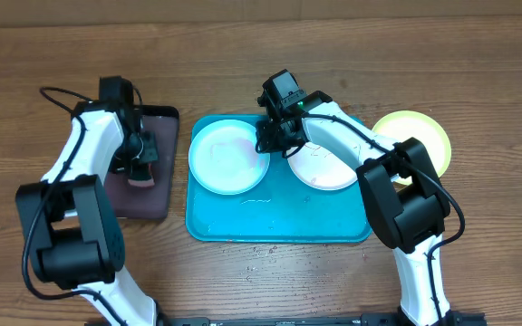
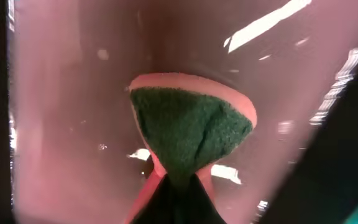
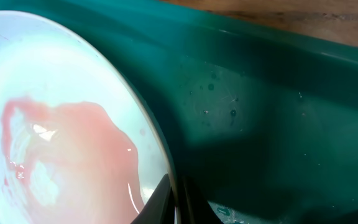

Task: Clean dirty plates on tray and stack at the side
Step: 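Return the sponge with the left gripper to the black tray, then lift the white plate with the right gripper off the tray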

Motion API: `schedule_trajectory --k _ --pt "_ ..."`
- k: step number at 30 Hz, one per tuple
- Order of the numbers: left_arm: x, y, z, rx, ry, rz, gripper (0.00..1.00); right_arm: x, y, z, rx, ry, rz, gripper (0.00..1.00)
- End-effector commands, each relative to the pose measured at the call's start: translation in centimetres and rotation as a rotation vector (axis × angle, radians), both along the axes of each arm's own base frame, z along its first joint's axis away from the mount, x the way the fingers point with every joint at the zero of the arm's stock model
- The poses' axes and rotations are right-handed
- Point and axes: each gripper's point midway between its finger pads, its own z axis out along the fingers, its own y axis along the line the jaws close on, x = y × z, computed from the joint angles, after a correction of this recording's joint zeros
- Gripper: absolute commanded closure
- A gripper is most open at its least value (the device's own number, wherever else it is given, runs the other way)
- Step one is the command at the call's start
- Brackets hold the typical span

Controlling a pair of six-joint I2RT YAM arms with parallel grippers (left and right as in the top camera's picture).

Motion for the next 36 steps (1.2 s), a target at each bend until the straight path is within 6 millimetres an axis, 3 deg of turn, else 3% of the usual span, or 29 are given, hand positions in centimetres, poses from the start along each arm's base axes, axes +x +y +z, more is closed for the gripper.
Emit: schedule_trajectory --k 1,2,11,18,20,22,24,26,27,35,36 --pt "0.2 1.2 0.3 0.058 -0.004 -0.004 0.39 -0.2 0.2 -0.5 -0.008 0.012 0.0 0.94" --pt "0.2 1.2 0.3 0.056 -0.004 -0.004 0.17 -0.2 0.2 -0.5 -0.008 0.013 0.0 0.94" --pt "-1.7 -0.1 -0.3 -0.012 0.073 0.003 0.19 -0.2 0.2 -0.5 -0.008 0.012 -0.001 0.94" --pt "-2.9 -0.3 -2.6 -0.02 0.083 0.002 0.18 -0.2 0.2 -0.5 -0.008 0.013 0.0 0.94" --pt "-2.8 -0.3 -3.2 -0.017 0.067 0.002 0.22 -0.2 0.2 -0.5 -0.007 0.013 0.0 0.94" --pt "-2.7 -0.3 -3.5 -0.016 0.053 0.002 0.35 -0.2 0.2 -0.5 -0.006 0.015 0.0 0.94" --pt "-2.3 -0.2 -3.5 -0.014 0.04 0.002 0.56 -0.3 0.2 -0.5 -0.007 0.017 0.0 0.94" --pt "-2.1 -0.1 -3.5 -0.008 0.032 0.002 0.86 -0.3 0.2 -0.5 -0.007 0.018 0.0 0.94" --pt "-2.1 0.0 -3.5 0.0 0.03 0.003 0.96 -0.3 0.2 -0.5 -0.007 0.018 0.0 0.94" --pt "-1.9 1.1 -2.1 0.057 0.037 0.021 0.96 -0.3 0.1 -0.5 -0.009 0.021 0.0 0.94" --pt "-1.6 1.1 -1.7 0.058 0.031 0.021 0.89 -0.3 0.1 -0.5 -0.009 0.021 0.0 0.94"
